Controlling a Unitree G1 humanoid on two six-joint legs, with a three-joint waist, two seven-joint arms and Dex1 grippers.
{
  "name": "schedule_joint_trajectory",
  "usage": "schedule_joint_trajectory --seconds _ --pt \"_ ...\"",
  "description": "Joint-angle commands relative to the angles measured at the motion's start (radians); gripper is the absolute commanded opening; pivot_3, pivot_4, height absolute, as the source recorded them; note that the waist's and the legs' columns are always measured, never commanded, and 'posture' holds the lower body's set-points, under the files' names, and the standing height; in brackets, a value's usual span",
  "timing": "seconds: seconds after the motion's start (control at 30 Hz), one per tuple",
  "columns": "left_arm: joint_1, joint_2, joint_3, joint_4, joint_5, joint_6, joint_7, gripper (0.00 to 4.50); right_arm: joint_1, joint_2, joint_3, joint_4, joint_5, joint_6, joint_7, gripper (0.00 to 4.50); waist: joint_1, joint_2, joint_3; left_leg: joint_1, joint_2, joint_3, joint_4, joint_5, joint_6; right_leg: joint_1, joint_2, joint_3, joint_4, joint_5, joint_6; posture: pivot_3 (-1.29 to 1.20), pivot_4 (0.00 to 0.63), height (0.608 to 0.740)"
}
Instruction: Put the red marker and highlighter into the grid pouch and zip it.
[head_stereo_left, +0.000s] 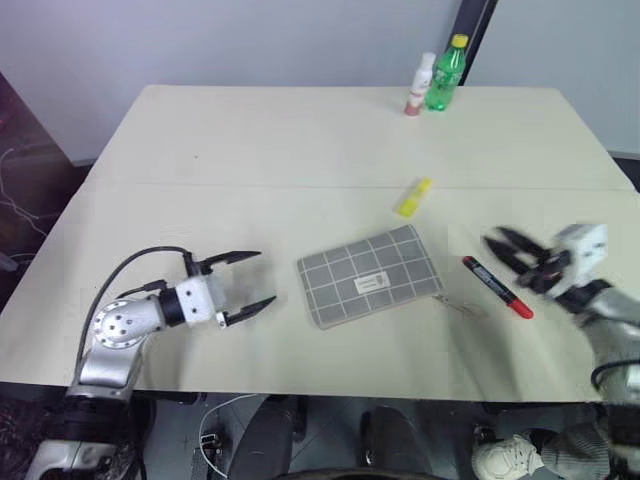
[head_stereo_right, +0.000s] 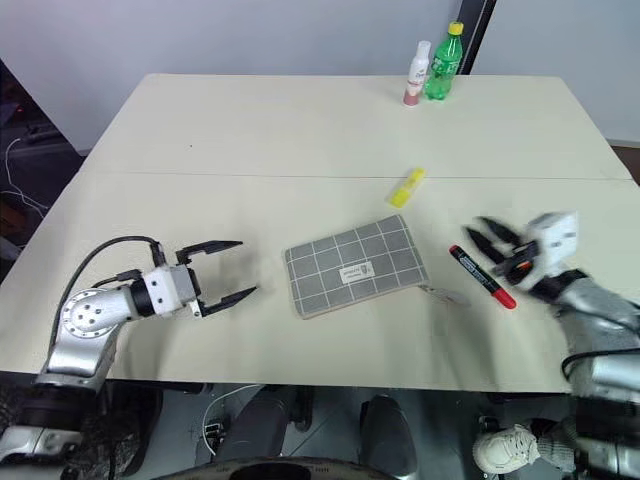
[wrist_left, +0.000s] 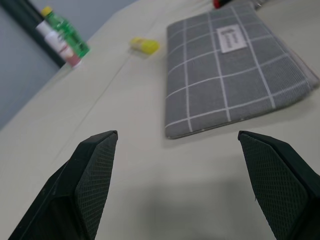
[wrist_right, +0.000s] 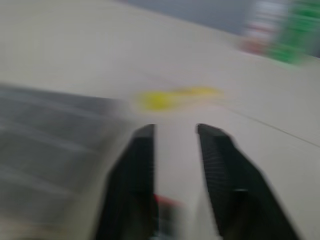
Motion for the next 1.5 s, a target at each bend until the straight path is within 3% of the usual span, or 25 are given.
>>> schedule_joint_trajectory --seconds 0.03,0.17,0.33,0.57,0.73,0.83,1.03,1.13,1.23,1.43,1.47,1.5 --pt "-0.041 -0.019 -0.043 0.097 0.119 -0.169 0.07 4.09 0.01 0.043 0.094 -0.058 -0.096 -0.004 -0.041 0.05 0.003 0.0 0.0 0.0 0.0 0.0 0.0 0.0 0.0 0.0 0.0 0.0 0.0 0.0 0.0 0.0 0.15 0.74" --pt "-0.092 -0.043 -0.084 0.174 0.195 -0.261 0.141 4.09 -0.018 0.095 0.174 -0.028 -0.235 -0.027 -0.132 0.05 0.005 0.0 0.0 0.0 -0.002 0.001 0.0 0.0 0.0 0.0 -0.001 0.0 0.0 0.0 0.0 0.0 0.15 0.74" --pt "-0.145 -0.055 -0.142 0.25 0.298 -0.345 0.22 4.09 -0.059 0.071 0.255 0.082 -0.454 -0.084 -0.227 0.05 0.004 0.0 -0.001 0.0 -0.003 0.001 -0.002 0.001 -0.002 -0.002 0.0 0.0 0.0 0.002 0.004 0.0 0.15 0.74" --pt "-0.265 -0.132 -0.236 0.352 0.377 -0.385 0.308 4.09 -0.071 0.096 0.277 0.08 -0.463 -0.086 -0.221 0.05 0.004 -0.002 -0.002 0.011 -0.002 0.001 -0.008 0.004 -0.005 0.005 0.0 0.0 0.002 0.003 0.005 0.0 0.15 0.74" --pt "-0.314 -0.181 -0.308 0.414 0.342 -0.382 0.282 4.09 -0.066 0.09 0.274 0.075 -0.471 -0.08 -0.221 0.05 0.001 -0.003 -0.002 0.012 -0.002 0.001 -0.008 0.004 -0.005 0.006 0.0 0.0 0.002 0.003 0.005 0.0 0.15 0.74" --pt "-0.324 -0.18 -0.333 0.442 0.314 -0.37 0.26 3.27 -0.062 0.087 0.268 0.062 -0.473 -0.073 -0.222 0.0 0.001 -0.003 -0.002 0.013 -0.002 0.001 -0.008 0.004 -0.005 0.006 0.001 0.0 0.004 0.003 0.005 0.0 0.15 0.74" --pt "-0.34 -0.17 -0.342 0.466 0.3 -0.359 0.256 0.17 -0.042 0.08 0.246 0.025 -0.448 -0.047 -0.214 0.0 0.002 -0.004 -0.003 0.014 -0.002 0.001 -0.007 0.004 -0.005 0.007 0.001 0.0 0.006 0.003 0.005 0.0 0.15 0.74" --pt "-0.342 -0.173 -0.336 0.458 0.271 -0.332 0.253 0.03 -0.022 0.09 0.218 -0.039 -0.355 0.017 -0.172 0.0 0.003 -0.004 -0.003 0.014 -0.002 0.001 -0.008 0.004 -0.005 0.007 0.0 0.0 0.006 0.003 0.005 0.0 0.15 0.74" --pt "-0.333 -0.185 -0.315 0.428 0.236 -0.287 0.269 0.0 -0.016 0.101 0.156 -0.119 -0.252 0.079 -0.162 0.88 0.002 -0.004 -0.003 0.014 -0.002 0.001 -0.008 0.004 -0.005 0.007 0.0 0.0 0.006 0.003 0.005 0.0 0.15 0.74" --pt "-0.297 -0.167 -0.266 0.363 0.254 -0.228 0.339 0.0 0.069 0.031 0.04 -0.275 -0.107 0.295 -0.126 4.06 0.005 -0.004 -0.003 0.014 -0.002 0.0 -0.008 0.004 -0.005 0.006 0.0 0.0 0.006 0.003 0.005 0.0 0.15 0.74" --pt "-0.29 -0.164 -0.26 0.357 0.253 -0.218 0.35 0.0 0.095 0.014 0.034 -0.294 -0.097 0.32 -0.112 4.45 0.004 -0.004 -0.003 0.013 -0.002 0.0 -0.008 0.003 -0.005 0.006 -0.001 0.0 0.005 0.002 0.005 0.0 0.15 0.74" --pt "-0.285 -0.163 -0.257 0.352 0.251 -0.21 0.358 0.0 0.112 0.0 0.034 -0.301 -0.099 0.335 -0.109 4.45 0.003 -0.004 -0.003 0.013 -0.002 0.0 -0.008 0.003 -0.005 0.006 -0.001 0.0 0.005 0.002 0.005 0.0 0.15 0.74"
